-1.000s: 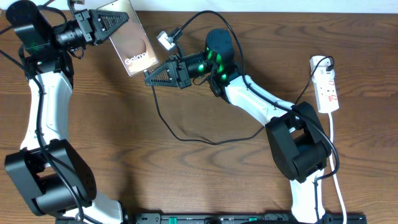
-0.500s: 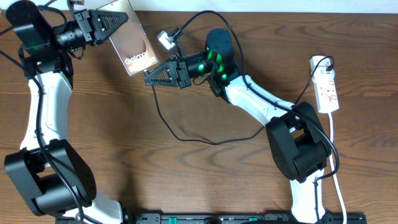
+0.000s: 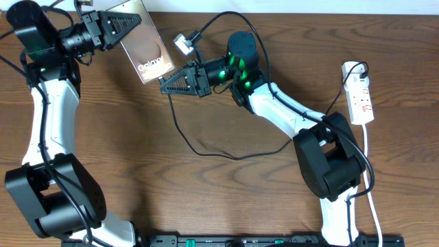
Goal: Plug charger to phone and switch on socket
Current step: 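Push the plug into the phone's port with the right gripper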
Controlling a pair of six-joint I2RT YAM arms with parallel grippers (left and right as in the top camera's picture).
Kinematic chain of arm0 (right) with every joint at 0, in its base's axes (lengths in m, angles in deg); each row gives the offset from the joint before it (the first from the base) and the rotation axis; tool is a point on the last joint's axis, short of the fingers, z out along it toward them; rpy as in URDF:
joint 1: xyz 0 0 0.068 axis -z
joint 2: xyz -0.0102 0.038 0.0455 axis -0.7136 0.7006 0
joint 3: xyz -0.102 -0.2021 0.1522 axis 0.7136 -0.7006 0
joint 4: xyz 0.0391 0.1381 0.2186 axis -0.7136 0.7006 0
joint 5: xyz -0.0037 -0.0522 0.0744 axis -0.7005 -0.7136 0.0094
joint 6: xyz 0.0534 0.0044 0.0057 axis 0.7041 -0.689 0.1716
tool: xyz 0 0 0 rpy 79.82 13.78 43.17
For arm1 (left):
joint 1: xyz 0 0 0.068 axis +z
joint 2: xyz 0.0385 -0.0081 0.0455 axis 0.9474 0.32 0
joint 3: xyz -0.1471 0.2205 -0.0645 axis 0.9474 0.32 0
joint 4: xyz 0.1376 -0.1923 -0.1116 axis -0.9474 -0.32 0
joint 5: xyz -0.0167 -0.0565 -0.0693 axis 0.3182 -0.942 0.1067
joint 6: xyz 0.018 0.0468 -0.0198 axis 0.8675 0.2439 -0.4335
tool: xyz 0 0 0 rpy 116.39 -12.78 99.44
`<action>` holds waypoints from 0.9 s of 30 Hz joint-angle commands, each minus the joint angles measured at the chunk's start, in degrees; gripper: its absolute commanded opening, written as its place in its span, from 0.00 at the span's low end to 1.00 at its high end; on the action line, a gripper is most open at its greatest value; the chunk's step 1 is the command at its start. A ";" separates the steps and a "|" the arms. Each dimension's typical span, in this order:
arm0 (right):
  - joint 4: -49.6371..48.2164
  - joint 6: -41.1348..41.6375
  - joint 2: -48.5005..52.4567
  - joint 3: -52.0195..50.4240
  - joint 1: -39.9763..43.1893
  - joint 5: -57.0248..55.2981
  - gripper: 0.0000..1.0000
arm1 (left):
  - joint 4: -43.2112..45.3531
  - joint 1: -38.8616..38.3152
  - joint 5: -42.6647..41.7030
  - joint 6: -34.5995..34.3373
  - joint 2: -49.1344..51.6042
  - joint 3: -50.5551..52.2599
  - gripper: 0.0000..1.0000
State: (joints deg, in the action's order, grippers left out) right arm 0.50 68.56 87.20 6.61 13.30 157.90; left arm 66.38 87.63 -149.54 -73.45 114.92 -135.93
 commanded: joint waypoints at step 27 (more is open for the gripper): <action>-4.72 2.49 0.09 0.61 1.18 -5.57 0.01 | -0.17 -1.29 -4.70 3.30 -1.33 0.57 0.07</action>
State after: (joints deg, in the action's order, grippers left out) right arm -3.17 71.37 87.24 6.46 14.70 158.33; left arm 66.38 87.61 -149.58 -71.90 114.92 -135.93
